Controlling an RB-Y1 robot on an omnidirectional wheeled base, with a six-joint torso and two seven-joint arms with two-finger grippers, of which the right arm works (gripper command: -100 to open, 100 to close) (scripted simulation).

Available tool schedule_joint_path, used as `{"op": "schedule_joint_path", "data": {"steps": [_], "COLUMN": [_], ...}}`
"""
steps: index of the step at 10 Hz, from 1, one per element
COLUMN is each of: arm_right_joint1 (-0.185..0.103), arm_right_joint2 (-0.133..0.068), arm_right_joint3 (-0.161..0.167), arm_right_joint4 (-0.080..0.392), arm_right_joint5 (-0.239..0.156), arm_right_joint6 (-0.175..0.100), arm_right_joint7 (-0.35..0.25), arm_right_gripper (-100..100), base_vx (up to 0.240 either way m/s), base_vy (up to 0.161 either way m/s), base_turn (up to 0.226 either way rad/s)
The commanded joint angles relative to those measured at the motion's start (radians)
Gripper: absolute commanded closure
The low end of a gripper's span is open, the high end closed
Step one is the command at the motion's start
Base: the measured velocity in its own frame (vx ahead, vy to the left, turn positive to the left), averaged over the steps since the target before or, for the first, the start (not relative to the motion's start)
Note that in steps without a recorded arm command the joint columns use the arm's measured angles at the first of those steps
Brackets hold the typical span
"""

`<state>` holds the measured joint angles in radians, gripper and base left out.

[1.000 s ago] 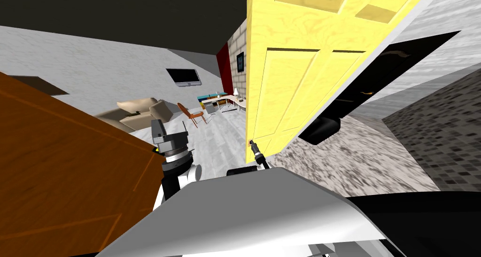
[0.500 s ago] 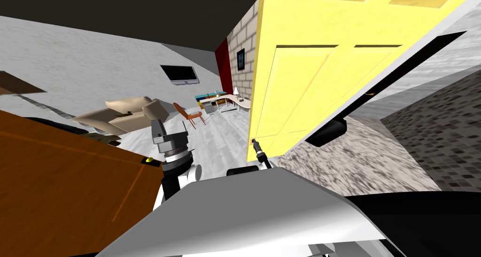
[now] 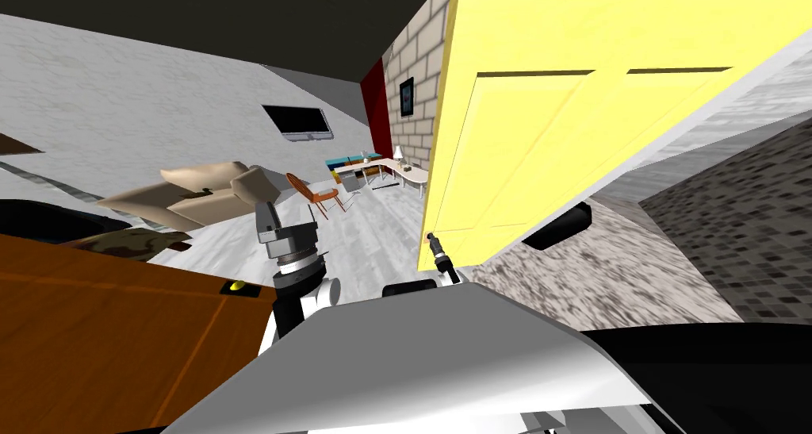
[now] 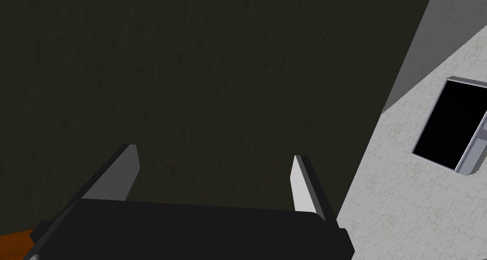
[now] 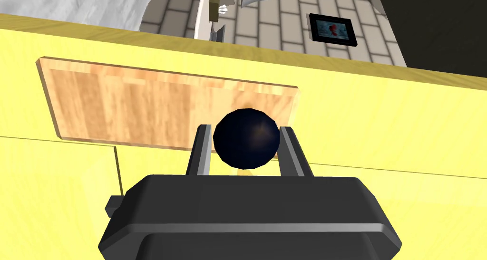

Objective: Push the door open

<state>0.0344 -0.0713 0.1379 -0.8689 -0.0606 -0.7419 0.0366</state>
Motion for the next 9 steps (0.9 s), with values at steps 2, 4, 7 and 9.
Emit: {"op": "schedule_joint_path", "data": {"steps": [2, 4, 7, 9], "arm_right_joint1": [-0.001, -0.007, 0.027, 0.034], "arm_right_joint2": [-0.012, -0.012, 0.001, 0.012], "arm_right_joint3": [-0.038, -0.06, -0.041, -0.039], "arm_right_joint4": [0.013, 0.018, -0.025, -0.034], "arm_right_joint5": [-0.015, -0.024, -0.024, -0.028], "arm_right_joint6": [-0.01, -0.009, 0.006, 0.008], "arm_right_joint7": [0.008, 0.013, 0.007, 0.004], "arm_right_gripper": [100, 100, -100, -100], "base_vx": [0.073, 0.145, -0.163, -0.226], "base_vy": [0.041, 0.063, 0.052, 0.048], "base_turn": [-0.065, -0.106, -0.041, -0.043]}}
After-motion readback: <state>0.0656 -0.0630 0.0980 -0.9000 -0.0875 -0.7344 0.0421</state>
